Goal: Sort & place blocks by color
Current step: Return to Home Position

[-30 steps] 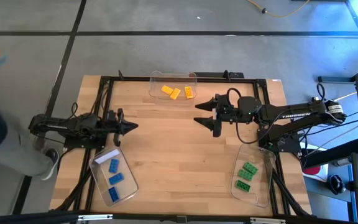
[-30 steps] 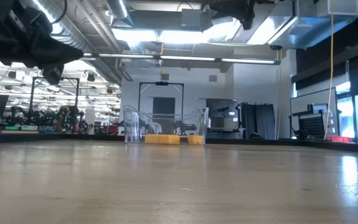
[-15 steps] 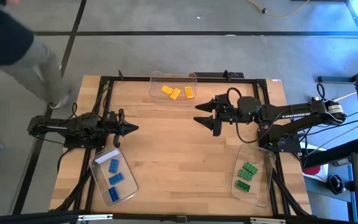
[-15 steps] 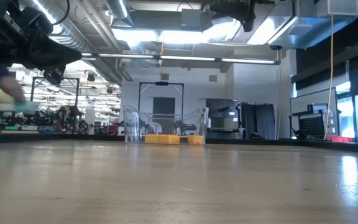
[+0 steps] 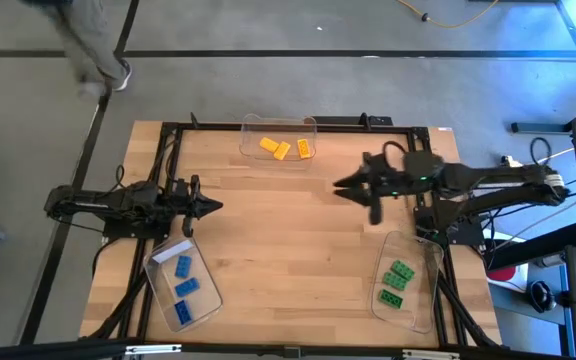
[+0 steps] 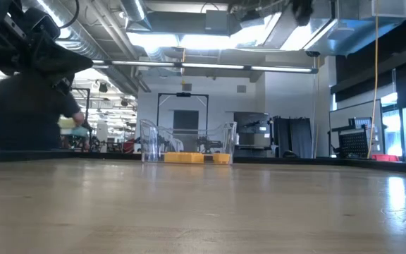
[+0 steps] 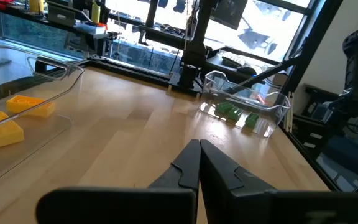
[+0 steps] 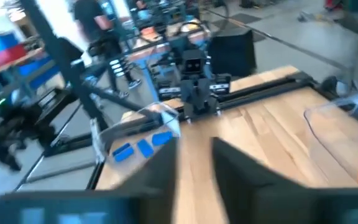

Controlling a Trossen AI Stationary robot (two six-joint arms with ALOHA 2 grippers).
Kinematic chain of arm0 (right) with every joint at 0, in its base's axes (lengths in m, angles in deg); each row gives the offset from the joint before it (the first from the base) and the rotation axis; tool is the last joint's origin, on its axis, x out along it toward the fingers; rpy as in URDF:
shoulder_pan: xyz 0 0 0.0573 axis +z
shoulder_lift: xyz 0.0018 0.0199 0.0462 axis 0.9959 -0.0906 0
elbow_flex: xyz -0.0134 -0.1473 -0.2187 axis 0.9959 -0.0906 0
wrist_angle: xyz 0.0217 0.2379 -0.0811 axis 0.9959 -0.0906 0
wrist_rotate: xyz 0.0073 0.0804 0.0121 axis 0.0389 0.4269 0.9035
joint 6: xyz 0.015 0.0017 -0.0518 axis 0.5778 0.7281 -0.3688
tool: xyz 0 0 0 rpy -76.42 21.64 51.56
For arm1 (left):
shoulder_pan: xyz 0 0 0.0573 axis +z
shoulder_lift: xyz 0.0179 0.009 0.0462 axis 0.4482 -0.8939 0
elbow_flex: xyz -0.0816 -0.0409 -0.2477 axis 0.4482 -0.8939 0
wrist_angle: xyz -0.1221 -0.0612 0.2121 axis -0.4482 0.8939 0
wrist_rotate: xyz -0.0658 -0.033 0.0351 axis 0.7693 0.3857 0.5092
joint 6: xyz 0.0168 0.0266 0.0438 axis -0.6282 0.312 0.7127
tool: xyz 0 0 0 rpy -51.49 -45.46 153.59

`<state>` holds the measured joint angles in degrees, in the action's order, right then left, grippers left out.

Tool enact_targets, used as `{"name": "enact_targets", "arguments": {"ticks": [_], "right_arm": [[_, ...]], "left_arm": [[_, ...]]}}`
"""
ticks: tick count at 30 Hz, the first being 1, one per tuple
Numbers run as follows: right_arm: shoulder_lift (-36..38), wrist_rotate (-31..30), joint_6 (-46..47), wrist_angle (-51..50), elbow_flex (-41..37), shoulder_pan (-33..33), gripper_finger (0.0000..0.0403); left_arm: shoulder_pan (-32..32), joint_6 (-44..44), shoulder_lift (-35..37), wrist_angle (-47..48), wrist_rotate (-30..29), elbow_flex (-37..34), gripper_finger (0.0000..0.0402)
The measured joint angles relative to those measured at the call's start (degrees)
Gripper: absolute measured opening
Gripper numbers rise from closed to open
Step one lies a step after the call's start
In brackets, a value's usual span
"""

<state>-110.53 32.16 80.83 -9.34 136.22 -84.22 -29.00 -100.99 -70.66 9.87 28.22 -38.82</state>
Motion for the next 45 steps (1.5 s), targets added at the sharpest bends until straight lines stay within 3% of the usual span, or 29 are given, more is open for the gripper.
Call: {"name": "enact_targets", "arguments": {"ticks": [2,4,11,16,21,31,38,45], "right_arm": [[4.05,1.95,-2.34,-2.61,-1.12,0.00,0.0039],[8.54,3.93,-3.24,-3.74,-3.22,0.00,0.0014],[25.50,4.35,0.15,-3.53,-14.31,0.00,0.0004],[37.04,1.17,4.79,-1.56,-23.35,0.00,0.0002],[45.23,0.86,8.70,2.74,-31.75,0.00,0.0001],[53.96,-3.01,8.44,5.60,-39.36,0.00,0.0001],[54.54,-3.03,7.99,21.07,-46.91,0.04,0.0001],[54.54,-3.01,5.79,16.67,-47.10,0.04,0.0000]], "left_arm": [[0.00,-0.02,0.00,0.00,0.00,0.00,0.0000],[0.00,0.00,-0.01,0.00,0.00,0.00,0.0000],[0.00,0.00,-0.02,0.00,0.00,0.00,0.0000],[0.00,0.00,0.00,0.00,0.00,0.00,0.0000],[0.00,-0.02,-0.01,0.00,0.00,0.00,0.0000],[-0.02,0.00,0.00,0.00,0.00,0.00,0.0000],[-0.02,-0.02,-0.02,-0.03,-0.02,0.00,0.0000],[-0.02,-0.02,0.02,-0.04,-0.02,0.00,0.0000]]}}
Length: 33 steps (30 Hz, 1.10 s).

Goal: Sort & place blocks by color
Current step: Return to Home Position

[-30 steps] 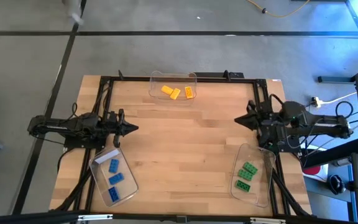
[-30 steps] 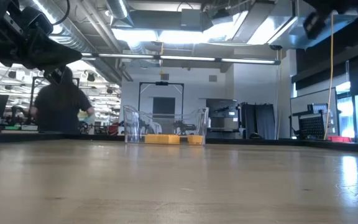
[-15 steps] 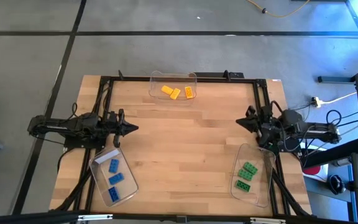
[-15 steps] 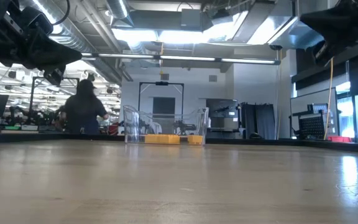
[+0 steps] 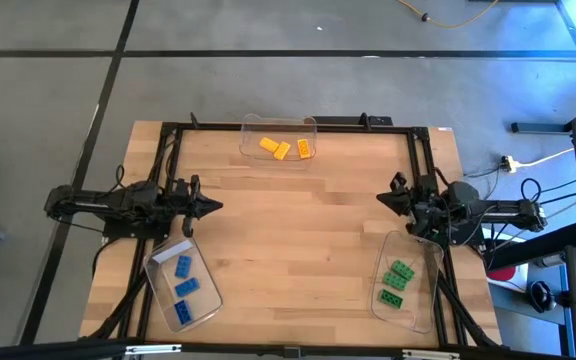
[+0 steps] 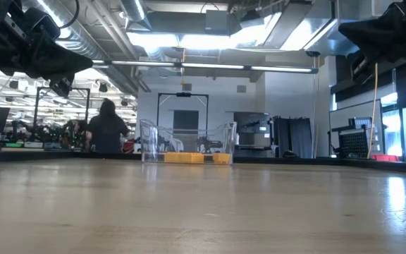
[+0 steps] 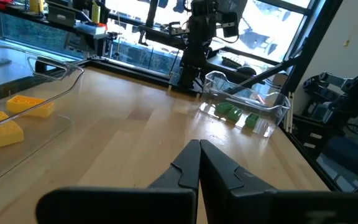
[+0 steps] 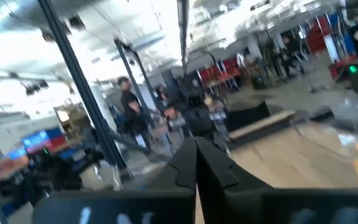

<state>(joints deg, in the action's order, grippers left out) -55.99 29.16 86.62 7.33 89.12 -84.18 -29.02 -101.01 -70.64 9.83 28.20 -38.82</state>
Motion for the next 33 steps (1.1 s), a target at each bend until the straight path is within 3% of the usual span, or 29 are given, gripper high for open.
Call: {"name": "enact_targets", "arguments": {"ticks": [6,15,33], "right_arm": [[-0.06,-1.75,-1.50,-13.51,0.03,0.00,0.0000],[-0.55,-1.02,-6.21,-13.40,0.05,0.00,0.0000],[-0.55,-0.90,-6.06,-13.40,0.05,0.00,0.0023]], "left_arm": [[0.00,-0.01,0.00,0.01,0.00,0.00,0.0000],[0.00,-0.02,0.00,0.00,0.00,0.00,0.0000],[0.00,-0.02,0.00,0.00,0.00,0.00,0.0000]]}}
